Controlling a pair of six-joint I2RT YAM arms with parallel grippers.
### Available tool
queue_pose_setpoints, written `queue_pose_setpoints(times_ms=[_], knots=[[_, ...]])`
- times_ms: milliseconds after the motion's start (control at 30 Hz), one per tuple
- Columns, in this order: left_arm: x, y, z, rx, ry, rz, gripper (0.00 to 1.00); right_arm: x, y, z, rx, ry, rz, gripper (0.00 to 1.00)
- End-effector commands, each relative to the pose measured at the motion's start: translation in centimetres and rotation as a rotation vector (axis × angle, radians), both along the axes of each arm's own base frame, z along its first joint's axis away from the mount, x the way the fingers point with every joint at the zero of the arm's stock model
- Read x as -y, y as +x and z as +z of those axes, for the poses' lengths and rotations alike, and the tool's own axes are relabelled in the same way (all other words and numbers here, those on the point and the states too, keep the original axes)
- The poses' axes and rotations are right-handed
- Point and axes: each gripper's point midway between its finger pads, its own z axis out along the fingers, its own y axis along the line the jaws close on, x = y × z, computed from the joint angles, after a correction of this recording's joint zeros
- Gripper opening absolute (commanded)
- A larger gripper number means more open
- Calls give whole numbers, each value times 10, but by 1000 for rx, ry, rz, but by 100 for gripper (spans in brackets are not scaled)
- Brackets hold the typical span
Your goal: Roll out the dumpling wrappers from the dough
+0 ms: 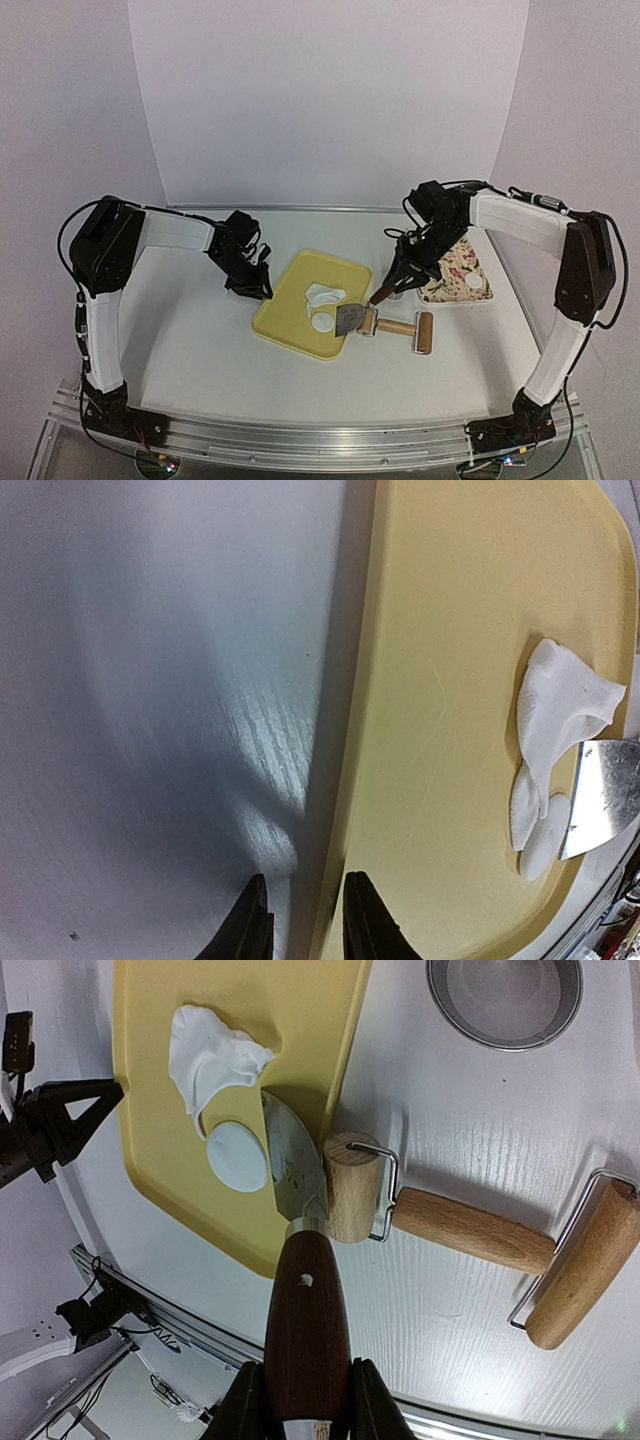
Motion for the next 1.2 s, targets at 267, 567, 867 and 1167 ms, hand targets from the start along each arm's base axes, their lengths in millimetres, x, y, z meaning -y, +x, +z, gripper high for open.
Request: queue_pose_setpoints(times_ms=[267,567,867,1167], knots=[[9,-5,-15,12,29,-65,20,3,11,-9,43,-11,17,0],[8,-14,-26,17,109,-93,3,5,8,-16,46,-17,53,0],[5,-8,-24,45,142,-99,0,6,5,-28,44,-28,93,0],[3,-5,-22,56,160,-105,0,-1,8,-44,61,42,138,0]])
